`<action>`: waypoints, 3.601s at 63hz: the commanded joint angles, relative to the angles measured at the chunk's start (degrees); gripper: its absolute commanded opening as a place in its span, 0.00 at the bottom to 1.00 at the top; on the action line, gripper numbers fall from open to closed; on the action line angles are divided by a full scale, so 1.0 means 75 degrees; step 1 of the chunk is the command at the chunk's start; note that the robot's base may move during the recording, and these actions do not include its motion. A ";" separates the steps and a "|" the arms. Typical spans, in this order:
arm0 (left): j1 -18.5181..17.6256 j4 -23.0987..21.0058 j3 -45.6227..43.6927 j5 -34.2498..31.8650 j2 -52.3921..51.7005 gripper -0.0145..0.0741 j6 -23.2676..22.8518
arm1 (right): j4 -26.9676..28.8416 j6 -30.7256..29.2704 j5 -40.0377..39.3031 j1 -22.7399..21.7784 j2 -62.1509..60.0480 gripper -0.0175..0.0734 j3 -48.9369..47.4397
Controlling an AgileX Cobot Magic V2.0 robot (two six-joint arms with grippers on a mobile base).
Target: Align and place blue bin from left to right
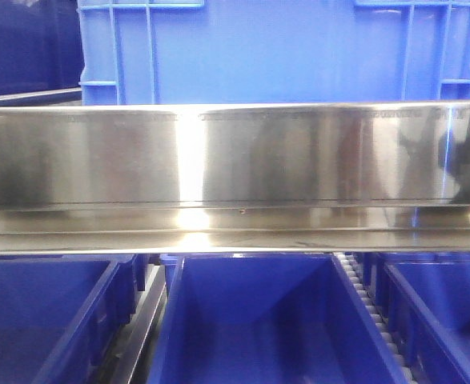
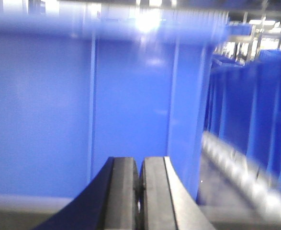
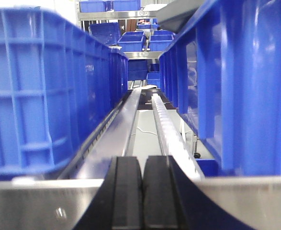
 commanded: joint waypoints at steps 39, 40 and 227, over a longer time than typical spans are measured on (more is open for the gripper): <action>-0.0924 0.0492 -0.7136 0.4009 0.4241 0.74 0.0000 | 0.0048 -0.0081 0.2137 0.0113 0.3189 0.81 -0.5733; -0.1039 0.0492 -0.7209 0.4043 0.4327 0.74 0.0000 | 0.0048 -0.0081 0.2218 0.0132 0.3242 0.81 -0.5786; -0.3469 0.2047 -1.5002 0.8672 1.4285 0.14 -0.3013 | -0.0327 0.0069 0.8530 0.1521 1.3934 0.11 -1.4969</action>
